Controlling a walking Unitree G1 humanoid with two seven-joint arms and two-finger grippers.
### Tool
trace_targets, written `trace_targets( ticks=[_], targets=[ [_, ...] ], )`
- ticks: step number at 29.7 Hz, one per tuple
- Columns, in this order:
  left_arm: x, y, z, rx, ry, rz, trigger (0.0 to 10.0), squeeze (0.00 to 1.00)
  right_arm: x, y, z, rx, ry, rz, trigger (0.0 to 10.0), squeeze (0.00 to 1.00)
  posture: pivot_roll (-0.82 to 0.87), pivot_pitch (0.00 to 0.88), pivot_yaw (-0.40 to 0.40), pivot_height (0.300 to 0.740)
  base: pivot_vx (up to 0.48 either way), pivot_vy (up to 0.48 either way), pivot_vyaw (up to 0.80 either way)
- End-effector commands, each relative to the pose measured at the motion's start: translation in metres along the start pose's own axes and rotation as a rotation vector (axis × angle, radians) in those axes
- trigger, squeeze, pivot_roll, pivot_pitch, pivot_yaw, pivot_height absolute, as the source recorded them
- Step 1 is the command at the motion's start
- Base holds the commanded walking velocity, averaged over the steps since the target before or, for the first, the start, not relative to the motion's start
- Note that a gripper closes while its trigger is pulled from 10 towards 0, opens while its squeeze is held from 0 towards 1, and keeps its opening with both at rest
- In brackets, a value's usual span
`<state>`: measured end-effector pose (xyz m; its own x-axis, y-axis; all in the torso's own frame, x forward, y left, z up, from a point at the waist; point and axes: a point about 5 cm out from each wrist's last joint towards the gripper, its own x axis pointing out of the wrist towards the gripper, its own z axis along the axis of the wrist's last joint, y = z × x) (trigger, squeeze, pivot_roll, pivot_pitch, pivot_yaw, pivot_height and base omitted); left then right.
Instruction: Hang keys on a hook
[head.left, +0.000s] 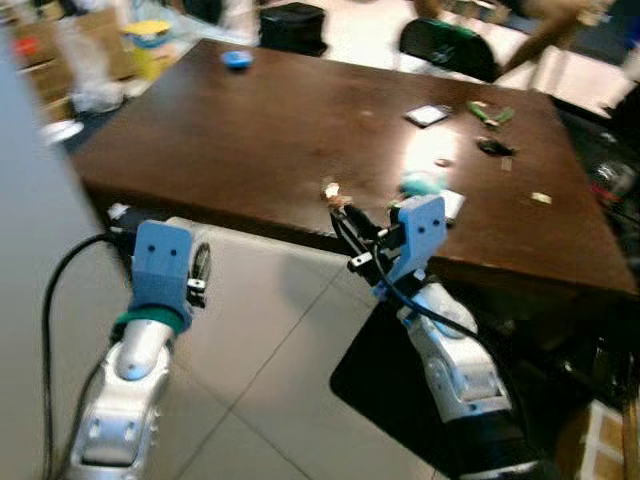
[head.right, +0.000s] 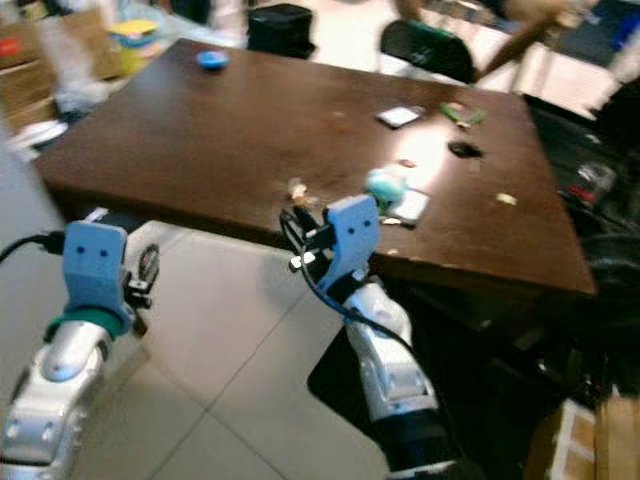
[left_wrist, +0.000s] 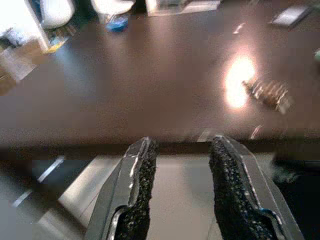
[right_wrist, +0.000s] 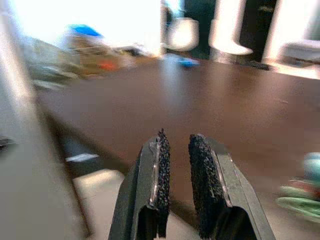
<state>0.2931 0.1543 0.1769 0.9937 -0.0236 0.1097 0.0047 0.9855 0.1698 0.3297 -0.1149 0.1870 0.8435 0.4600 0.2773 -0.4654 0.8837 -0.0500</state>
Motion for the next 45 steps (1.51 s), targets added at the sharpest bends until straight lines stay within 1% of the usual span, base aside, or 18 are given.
trace_targets(
  ticks=[1, 4, 17, 20, 22, 23, 24, 25, 26, 29, 31, 33, 35, 37, 38, 40, 43, 45],
  targets=[
    [-0.004, 0.010, -0.009, 0.019, 0.034, 0.034, 10.0, 0.00, 0.002, 0.008, -0.002, 0.016, -0.003, 0.022, 10.0, 0.00, 0.00, 0.057, 0.054, 0.740, 0.461, 0.000, -0.80],
    [-0.004, 0.010, -0.009, 0.019, 0.034, 0.034, 10.0, 0.00, 0.002, 0.007, -0.001, 0.008, -0.006, 0.021, 10.0, 0.00, 0.00, 0.057, 0.054, 0.740, 0.461, 0.000, -0.54],
    [-0.004, 0.010, -0.008, 0.010, 0.033, 0.034, 10.0, 0.00, 0.003, 0.008, -0.001, -0.006, -0.008, 0.025, 10.0, 0.00, 0.00, 0.059, 0.054, 0.740, 0.441, 0.000, 0.00],
    [-0.004, 0.010, -0.008, 0.008, 0.030, 0.024, 10.0, 0.00, 0.003, 0.007, 0.000, -0.010, -0.010, 0.025, 10.0, 0.00, -0.01, 0.060, 0.054, 0.740, 0.000, 0.000, 0.00],
    [-0.005, 0.004, -0.006, 0.020, 0.028, -0.073, 10.0, 0.00, 0.002, 0.005, 0.002, -0.038, -0.013, 0.028, 10.0, 0.00, -0.01, 0.061, 0.054, 0.740, 0.000, 0.000, 0.00],
    [-0.007, -0.002, -0.004, 0.046, 0.031, -0.157, 10.0, 0.00, 0.002, 0.002, 0.003, -0.049, -0.012, 0.027, 10.0, 0.00, -0.01, 0.061, 0.055, 0.740, 0.000, 0.000, 0.00],
    [-0.007, -0.002, -0.004, 0.046, 0.031, -0.157, 10.0, 0.00, 0.002, 0.002, 0.003, -0.049, -0.012, 0.027, 10.0, 0.00, -0.01, 0.061, 0.055, 0.740, 0.000, 0.000, 0.00],
    [-0.009, -0.006, -0.003, 0.064, 0.035, -0.212, 10.0, 0.00, 0.002, 0.000, 0.003, -0.056, -0.010, 0.025, 10.0, 0.00, -0.01, 0.061, 0.055, 0.740, 0.000, 0.000, 0.00],
    [-0.014, -0.012, -0.005, 0.081, 0.056, -0.305, 10.0, 0.00, 0.001, -0.004, 0.002, -0.067, 0.006, 0.022, 10.0, 0.00, -0.01, 0.061, 0.056, 0.740, 0.000, 0.000, 0.00],
    [-0.026, -0.025, -0.011, 0.088, 0.088, -0.476, 10.0, 0.00, -0.001, -0.009, -0.007, -0.078, 0.069, 0.024, 10.0, 0.00, -0.01, 0.061, 0.060, 0.740, 0.000, 0.000, 0.00],
    [-0.027, -0.026, -0.012, 0.086, 0.090, -0.486, 10.0, 0.00, -0.001, -0.009, -0.008, -0.078, 0.079, 0.028, 10.0, 0.00, -0.01, 0.061, 0.060, 0.740, 0.000, 0.000, 0.00],
    [-0.031, -0.032, -0.013, 0.074, 0.099, -0.536, 10.0, 0.00, -0.004, -0.010, -0.013, -0.109, 0.119, 0.046, 10.0, 0.00, -0.02, 0.064, 0.071, 0.740, 0.000, 0.000, 0.00],
    [-0.032, -0.036, -0.015, 0.046, 0.107, -0.550, 10.0, 0.00, -0.008, -0.015, -0.015, -0.120, 0.148, 0.054, 10.0, 0.00, -0.03, 0.068, 0.077, 0.740, 0.000, 0.000, 0.00],
    [-0.029, -0.038, -0.016, 0.018, 0.112, -0.530, 10.0, 0.00, -0.011, -0.021, -0.014, -0.109, 0.153, 0.038, 10.0, 0.00, -0.04, 0.073, 0.082, 0.740, 0.000, 0.000, 0.00],
    [-0.029, -0.038, -0.016, 0.018, 0.112, -0.530, 10.0, 0.00, -0.011, -0.021, -0.014, -0.109, 0.153, 0.038, 10.0, 0.00, -0.04, 0.073, 0.082, 0.740, 0.000, 0.000, 0.00],
    [-0.023, -0.038, -0.016, -0.012, 0.115, -0.499, 10.0, 0.00, -0.015, -0.028, -0.014, -0.102, 0.163, 0.028, 10.0, 0.00, -0.05, 0.076, 0.090, 0.740, 0.000, 0.000, 0.00],
    [-0.019, -0.039, -0.017, -0.040, 0.119, -0.493, 10.0, 0.00, -0.018, -0.031, -0.013, -0.110, 0.175, 0.040, 10.0, 0.00, -0.07, 0.082, 0.101, 0.740, 0.000, 0.000, 0.00],
    [-0.014, -0.045, -0.019, -0.093, 0.130, -0.526, 10.0, 0.00, -0.031, -0.037, -0.013, -0.127, 0.212, 0.092, 10.0, 0.00, -0.12, 0.092, 0.126, 0.740, 0.000, 0.000, 0.00]
  ],
)
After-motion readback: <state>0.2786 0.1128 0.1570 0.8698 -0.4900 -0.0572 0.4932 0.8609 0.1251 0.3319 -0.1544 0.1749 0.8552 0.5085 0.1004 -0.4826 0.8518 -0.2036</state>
